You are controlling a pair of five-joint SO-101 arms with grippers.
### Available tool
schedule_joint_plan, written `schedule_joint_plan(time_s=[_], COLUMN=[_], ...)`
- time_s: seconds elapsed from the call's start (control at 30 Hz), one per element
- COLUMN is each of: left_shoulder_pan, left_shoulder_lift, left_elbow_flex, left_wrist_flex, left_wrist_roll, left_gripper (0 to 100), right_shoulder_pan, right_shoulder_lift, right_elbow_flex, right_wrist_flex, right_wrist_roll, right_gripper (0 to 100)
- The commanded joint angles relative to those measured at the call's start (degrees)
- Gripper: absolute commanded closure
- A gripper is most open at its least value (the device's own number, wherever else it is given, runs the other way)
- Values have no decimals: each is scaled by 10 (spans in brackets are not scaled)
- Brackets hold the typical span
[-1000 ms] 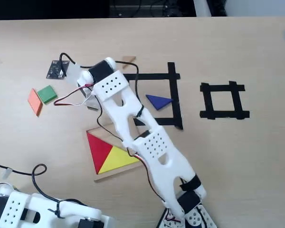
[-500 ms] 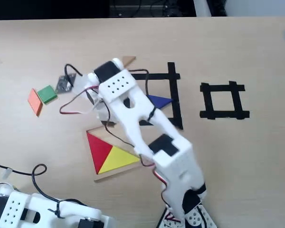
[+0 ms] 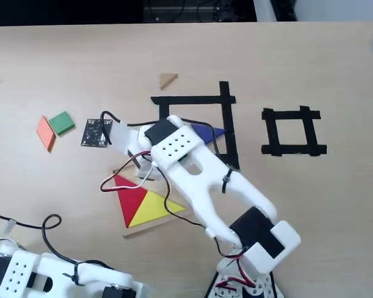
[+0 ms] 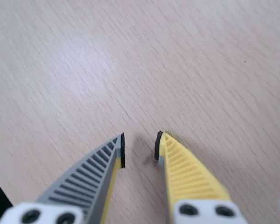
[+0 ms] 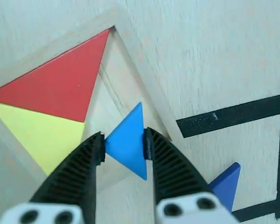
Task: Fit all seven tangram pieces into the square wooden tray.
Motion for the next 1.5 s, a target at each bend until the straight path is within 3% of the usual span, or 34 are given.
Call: schedule_joint_plan(time_s=[0.0,0.33,1.2,1.47], left_shoulder_pan=[3,4,6,7], left_shoulder_lift=[-4,-4,-4,-4], left_elbow_flex=[-2,-2,-2,-7], left_wrist_flex=[-9,-9,-9,-9], left_wrist_roll=[-4,-4,-4,-4], left_gripper=[863,863,863,863], right_shoulder_pan=[-14,-25,-47,-50], right_shoulder_lift=[7,30,97,71], right_elbow_flex=[-2,80,48,41], right_wrist_flex=[-31,-108,-164,-161], right_wrist_roll=[-8,84,147,144], right_gripper=[987,987,982,828])
